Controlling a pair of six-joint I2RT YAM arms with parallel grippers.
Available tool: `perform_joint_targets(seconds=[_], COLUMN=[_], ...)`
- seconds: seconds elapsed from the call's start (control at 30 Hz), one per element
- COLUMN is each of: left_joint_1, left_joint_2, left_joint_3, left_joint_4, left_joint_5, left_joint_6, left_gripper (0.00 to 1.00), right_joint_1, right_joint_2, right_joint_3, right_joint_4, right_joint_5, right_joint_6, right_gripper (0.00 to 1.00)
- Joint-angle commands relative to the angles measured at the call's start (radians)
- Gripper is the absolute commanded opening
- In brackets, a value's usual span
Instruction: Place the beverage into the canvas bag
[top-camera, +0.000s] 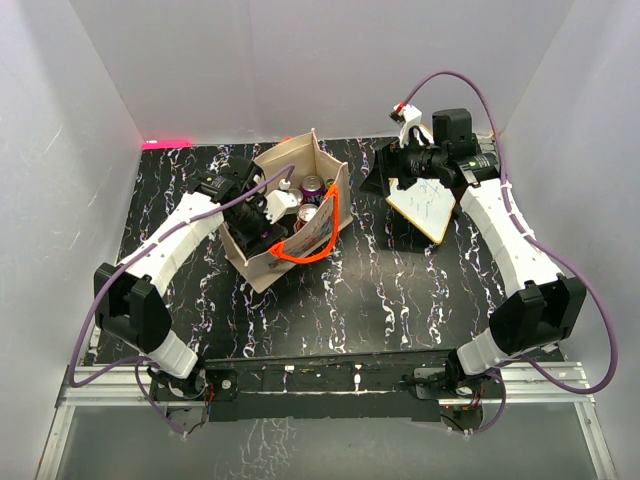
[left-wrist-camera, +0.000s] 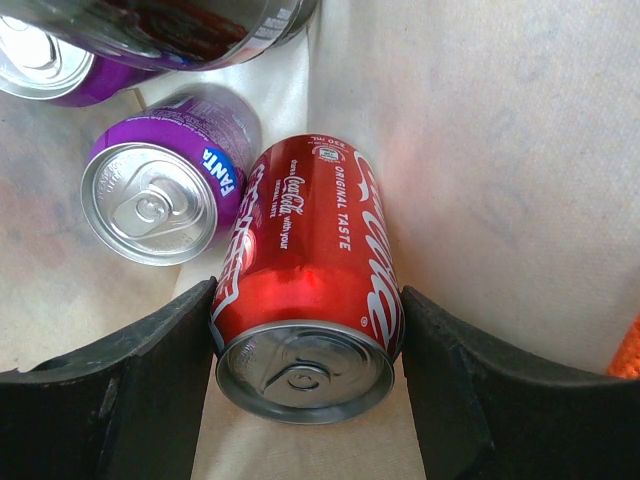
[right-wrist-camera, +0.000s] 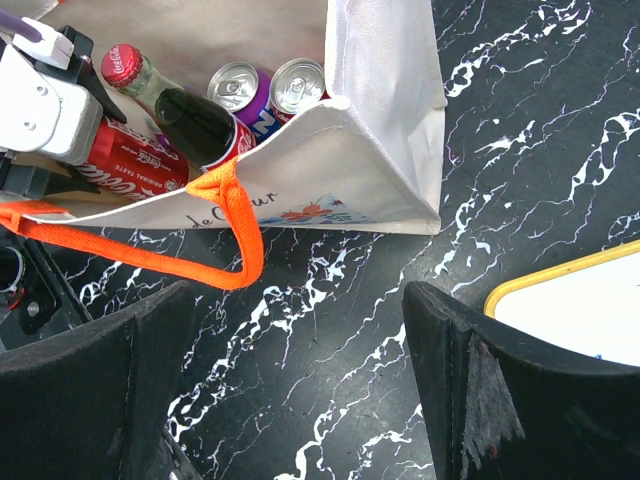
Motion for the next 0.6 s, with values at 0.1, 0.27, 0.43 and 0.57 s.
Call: perform_joint_targets(seconds=[0.1, 0.27, 0.43, 0.57], left_joint_1=[0.005, 0.005, 0.005, 0.005], left_joint_2=[-0.044, -0.031, -0.021, -0.027], left_joint_3=[-0.043, -0.063, -0.049, -0.061], left_joint_4=[-0.067, -0.040, -0.028, -0.022], left_joint_5=[0.062, 0.030, 0.043, 0.061], left_joint_6=[0.012, 0.031, 0.038, 0.043], left_gripper=[0.11, 0.15, 0.16, 0.18], right_joint_1=[-0.007, -0.007, -0.007, -0.009], right_joint_2=[-0.012, -0.006, -0.017, -0.032], right_joint_3=[0.033, 0.037, 0.027, 0.008], right_joint_4=[0.044, 0.045, 0.040, 0.035], right_joint_5=[-0.010, -0.008, 0.008, 0.017], right_joint_6=[0.011, 0.001, -0.009, -0.018], right_gripper=[0.88, 0.88, 0.88, 0.88])
